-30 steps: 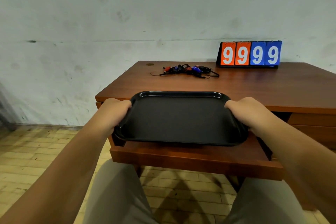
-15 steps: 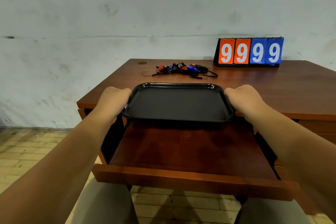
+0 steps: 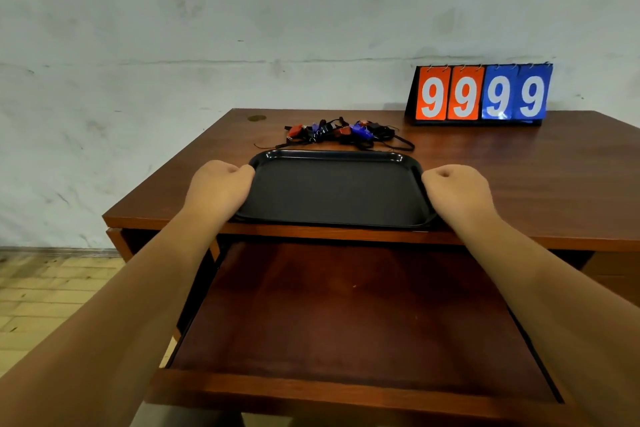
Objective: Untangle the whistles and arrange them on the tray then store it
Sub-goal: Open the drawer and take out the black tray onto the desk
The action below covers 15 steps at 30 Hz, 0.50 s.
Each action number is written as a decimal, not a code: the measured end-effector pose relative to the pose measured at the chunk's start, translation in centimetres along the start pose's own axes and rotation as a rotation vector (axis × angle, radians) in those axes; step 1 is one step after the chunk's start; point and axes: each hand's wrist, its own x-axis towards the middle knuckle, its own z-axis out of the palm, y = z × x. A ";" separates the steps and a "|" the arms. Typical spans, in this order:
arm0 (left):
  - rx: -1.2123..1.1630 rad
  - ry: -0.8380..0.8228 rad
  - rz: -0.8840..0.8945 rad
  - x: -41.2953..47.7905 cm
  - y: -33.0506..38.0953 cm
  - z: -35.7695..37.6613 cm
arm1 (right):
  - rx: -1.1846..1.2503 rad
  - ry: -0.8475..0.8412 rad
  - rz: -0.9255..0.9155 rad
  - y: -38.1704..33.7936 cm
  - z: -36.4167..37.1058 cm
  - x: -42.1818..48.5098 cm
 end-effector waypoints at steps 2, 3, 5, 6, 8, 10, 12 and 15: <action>0.022 0.036 0.007 0.5 -0.6 0.9 | -0.013 0.020 -0.027 0.6 0.5 0.2; 0.027 0.056 0.015 0.6 -0.9 1.3 | -0.012 0.033 -0.030 0.8 0.6 0.3; 0.023 0.109 0.022 0.8 -1.4 2.1 | 0.012 0.055 -0.038 1.2 0.8 0.5; 0.020 0.144 0.026 0.7 -1.6 2.5 | 0.027 0.064 -0.048 1.3 0.9 0.6; 0.021 0.200 0.042 0.4 -1.9 3.0 | 0.033 0.074 -0.069 1.4 0.9 0.5; 0.020 0.239 0.052 0.2 -2.0 3.3 | 0.021 0.079 -0.087 1.6 0.9 0.5; 0.005 0.256 0.023 -0.2 -1.7 3.2 | 0.017 0.073 -0.088 1.6 0.9 0.4; 0.020 0.250 -0.022 -0.4 -1.2 3.1 | -0.047 0.053 -0.114 1.4 1.0 0.5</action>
